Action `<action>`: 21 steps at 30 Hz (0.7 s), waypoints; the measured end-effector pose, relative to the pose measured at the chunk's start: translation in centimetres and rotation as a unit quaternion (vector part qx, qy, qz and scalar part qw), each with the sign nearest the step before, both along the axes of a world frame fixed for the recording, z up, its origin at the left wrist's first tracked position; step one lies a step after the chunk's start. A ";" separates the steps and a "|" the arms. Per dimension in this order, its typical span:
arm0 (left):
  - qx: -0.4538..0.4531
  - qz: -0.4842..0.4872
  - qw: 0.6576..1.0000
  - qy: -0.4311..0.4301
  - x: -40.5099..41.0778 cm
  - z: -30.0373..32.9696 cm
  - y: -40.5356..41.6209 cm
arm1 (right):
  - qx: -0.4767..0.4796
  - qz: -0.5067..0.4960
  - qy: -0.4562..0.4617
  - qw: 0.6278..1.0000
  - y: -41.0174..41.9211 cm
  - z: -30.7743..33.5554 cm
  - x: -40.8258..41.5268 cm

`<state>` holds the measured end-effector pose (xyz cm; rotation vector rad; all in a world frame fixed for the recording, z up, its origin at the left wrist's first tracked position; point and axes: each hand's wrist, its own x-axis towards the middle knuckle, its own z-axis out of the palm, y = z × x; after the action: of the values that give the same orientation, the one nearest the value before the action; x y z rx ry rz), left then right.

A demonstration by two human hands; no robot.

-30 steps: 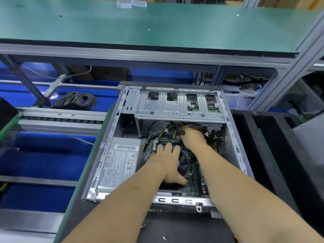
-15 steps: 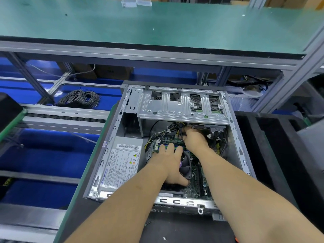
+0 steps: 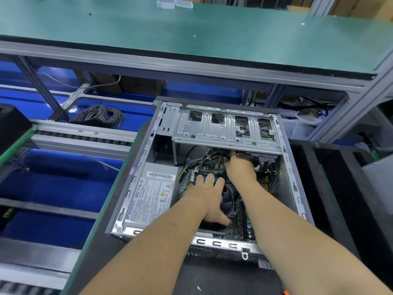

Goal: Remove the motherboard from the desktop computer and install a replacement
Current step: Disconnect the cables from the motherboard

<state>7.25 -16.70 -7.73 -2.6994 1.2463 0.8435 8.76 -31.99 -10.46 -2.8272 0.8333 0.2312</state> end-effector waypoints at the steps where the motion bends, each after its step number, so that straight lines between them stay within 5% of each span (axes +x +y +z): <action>1: 0.001 0.000 1.000 0.001 0.0 0.0 0.0 | -0.017 -0.003 -0.010 1.000 0.1 -0.1 0.0; 6: 0.001 -0.006 1.000 -0.009 -0.1 0.0 0.0 | 0.096 -0.047 -0.071 0.992 -0.1 -0.7 0.1; 13: -0.002 -0.009 1.000 -0.008 0.0 0.0 0.0 | 0.202 -0.009 -0.019 0.979 -0.9 -1.2 0.3; 21: 0.002 -0.009 1.000 -0.005 0.0 0.1 0.0 | 0.164 0.003 0.001 0.986 -0.7 -1.7 1.0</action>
<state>7.22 -16.67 -7.62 -2.6825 1.2640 0.8273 9.72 -32.70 -12.19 -2.5223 0.7117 0.3390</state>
